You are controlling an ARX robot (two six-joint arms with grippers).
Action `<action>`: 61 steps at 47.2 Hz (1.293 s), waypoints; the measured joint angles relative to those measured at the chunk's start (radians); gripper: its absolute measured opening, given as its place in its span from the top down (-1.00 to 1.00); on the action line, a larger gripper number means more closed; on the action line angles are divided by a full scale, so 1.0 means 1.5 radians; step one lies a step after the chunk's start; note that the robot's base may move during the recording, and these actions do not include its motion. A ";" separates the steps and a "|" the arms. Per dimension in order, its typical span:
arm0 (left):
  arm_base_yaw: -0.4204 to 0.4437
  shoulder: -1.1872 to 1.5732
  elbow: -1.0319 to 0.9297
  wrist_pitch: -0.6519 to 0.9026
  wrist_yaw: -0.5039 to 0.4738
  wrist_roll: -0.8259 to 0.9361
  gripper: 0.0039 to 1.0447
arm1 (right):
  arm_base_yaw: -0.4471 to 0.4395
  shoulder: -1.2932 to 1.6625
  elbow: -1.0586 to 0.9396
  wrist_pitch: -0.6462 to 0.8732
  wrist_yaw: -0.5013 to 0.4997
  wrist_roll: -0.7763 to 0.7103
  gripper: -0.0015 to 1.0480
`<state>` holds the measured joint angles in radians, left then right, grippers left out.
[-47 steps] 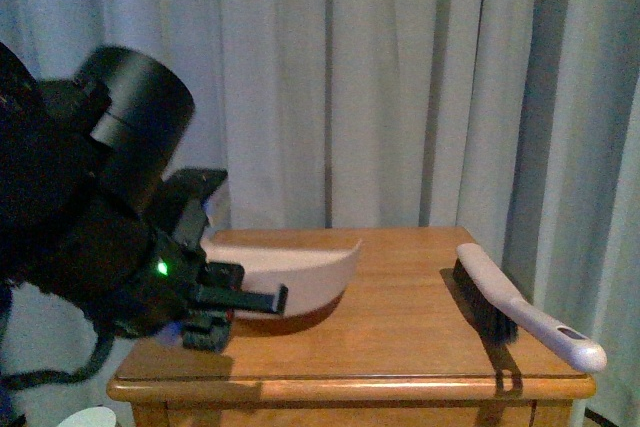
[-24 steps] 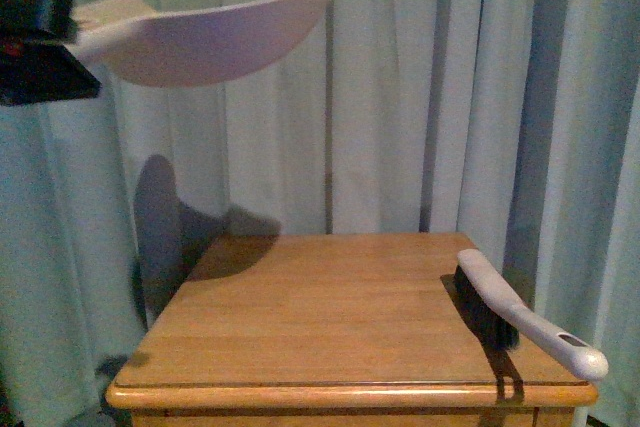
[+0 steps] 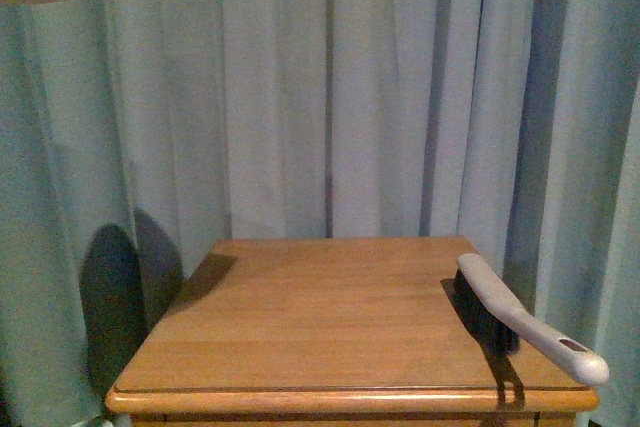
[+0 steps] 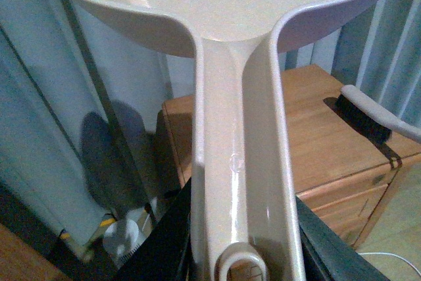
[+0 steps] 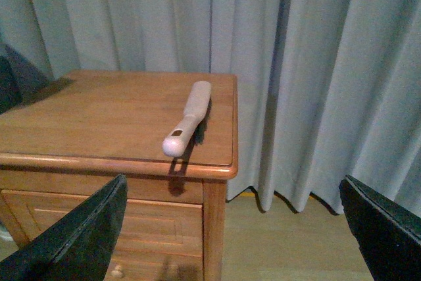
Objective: Clean up trash
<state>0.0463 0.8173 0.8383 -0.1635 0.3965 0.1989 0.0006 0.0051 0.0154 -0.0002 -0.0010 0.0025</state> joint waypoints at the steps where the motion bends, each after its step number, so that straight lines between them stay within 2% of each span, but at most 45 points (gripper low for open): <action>1: 0.003 -0.012 -0.006 -0.006 0.005 0.000 0.49 | 0.000 0.000 0.000 0.000 0.000 0.000 -0.86; 16: 0.036 -0.137 -0.055 -0.068 0.053 -0.011 0.49 | 0.000 0.000 0.000 0.000 0.000 0.000 -0.86; 43: 0.034 -0.155 -0.091 -0.078 0.040 -0.019 0.49 | 0.001 0.001 0.000 0.000 0.005 0.000 -0.86; 44: 0.034 -0.155 -0.091 -0.078 0.040 -0.019 0.49 | 0.011 0.007 0.001 -0.001 0.040 0.004 -0.86; 45: 0.034 -0.155 -0.091 -0.078 0.040 -0.019 0.49 | 0.038 0.026 0.005 -0.001 0.124 0.011 -0.86; 47: 0.034 -0.155 -0.091 -0.078 0.039 -0.019 0.49 | 0.065 0.082 0.020 0.001 0.241 0.028 -0.86; 49: 0.034 -0.155 -0.091 -0.077 0.039 -0.019 0.49 | 0.065 0.152 0.043 0.011 0.306 0.041 -0.86; 50: 0.034 -0.155 -0.091 -0.077 0.040 -0.019 0.49 | 0.062 0.180 0.055 0.016 0.314 0.047 -0.86; 55: 0.032 -0.155 -0.091 -0.077 0.040 -0.020 0.49 | 0.047 0.359 0.180 0.021 0.264 0.082 -0.86; 61: 0.032 -0.155 -0.091 -0.077 0.039 -0.021 0.49 | 0.041 0.522 0.346 -0.045 0.194 0.145 -0.86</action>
<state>0.0948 0.5842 0.7021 -0.2790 0.4553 0.1677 0.0628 0.7887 0.5339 -0.0673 0.2893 0.2195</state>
